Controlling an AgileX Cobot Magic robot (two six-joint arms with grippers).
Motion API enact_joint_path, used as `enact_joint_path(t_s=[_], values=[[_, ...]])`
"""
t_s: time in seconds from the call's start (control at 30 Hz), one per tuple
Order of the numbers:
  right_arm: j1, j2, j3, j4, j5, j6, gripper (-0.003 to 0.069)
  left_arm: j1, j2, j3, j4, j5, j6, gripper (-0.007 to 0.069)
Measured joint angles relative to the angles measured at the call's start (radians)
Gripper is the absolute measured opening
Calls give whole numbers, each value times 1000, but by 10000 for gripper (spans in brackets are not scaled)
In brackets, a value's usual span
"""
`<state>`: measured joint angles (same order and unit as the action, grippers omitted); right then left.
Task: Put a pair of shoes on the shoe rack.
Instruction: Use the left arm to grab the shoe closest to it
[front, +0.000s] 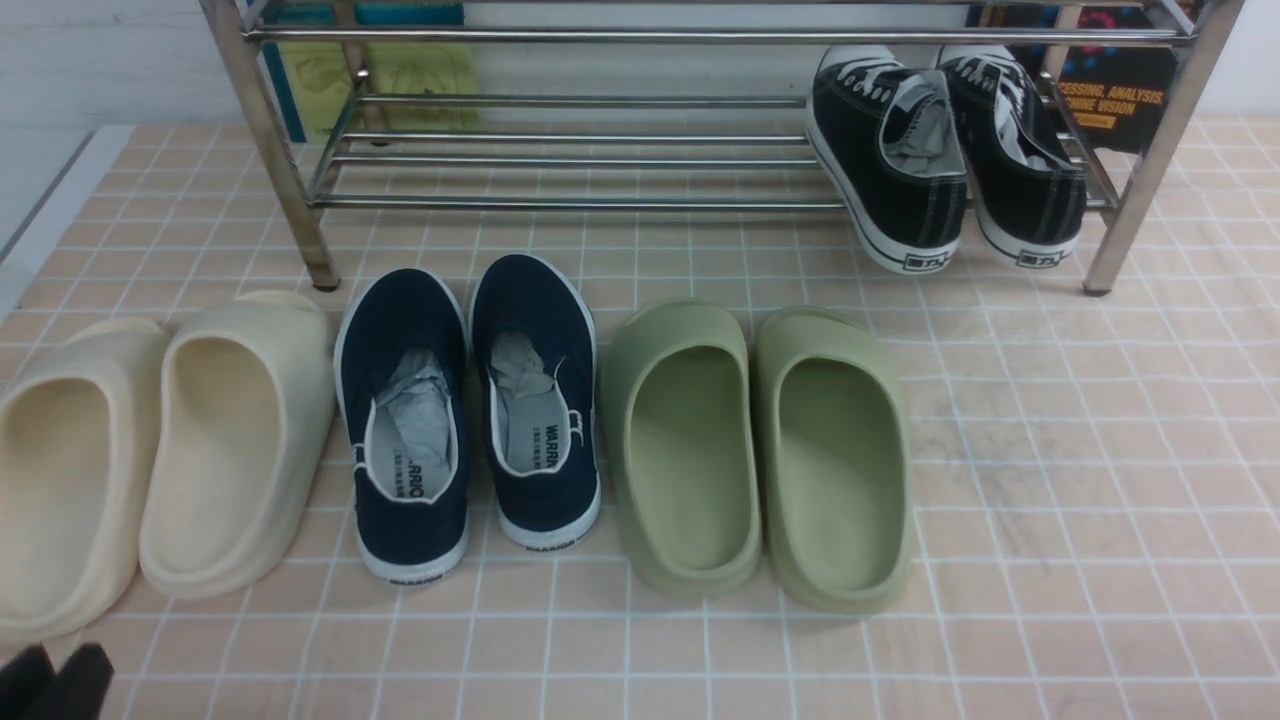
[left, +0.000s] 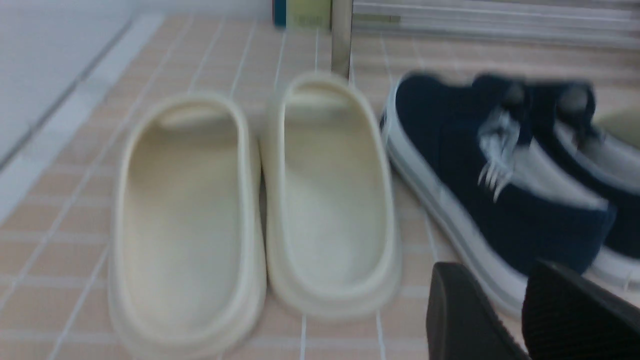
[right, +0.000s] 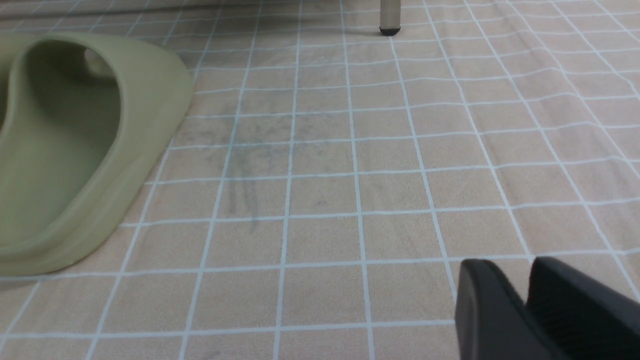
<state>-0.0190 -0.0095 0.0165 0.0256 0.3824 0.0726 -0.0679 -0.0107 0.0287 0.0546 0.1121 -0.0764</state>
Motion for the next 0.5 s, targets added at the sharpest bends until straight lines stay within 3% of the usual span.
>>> enact_joint_path(t_s=[0.23, 0.43, 0.5], values=[[0, 0, 0, 0, 0, 0, 174, 0, 0, 0, -5, -352, -7, 240], [0, 0, 0, 0, 0, 0, 183, 0, 0, -11, -69, -647, -214, 229], [0, 0, 0, 0, 0, 0, 184, 0, 0, -51, -78, -605, -227, 197]])
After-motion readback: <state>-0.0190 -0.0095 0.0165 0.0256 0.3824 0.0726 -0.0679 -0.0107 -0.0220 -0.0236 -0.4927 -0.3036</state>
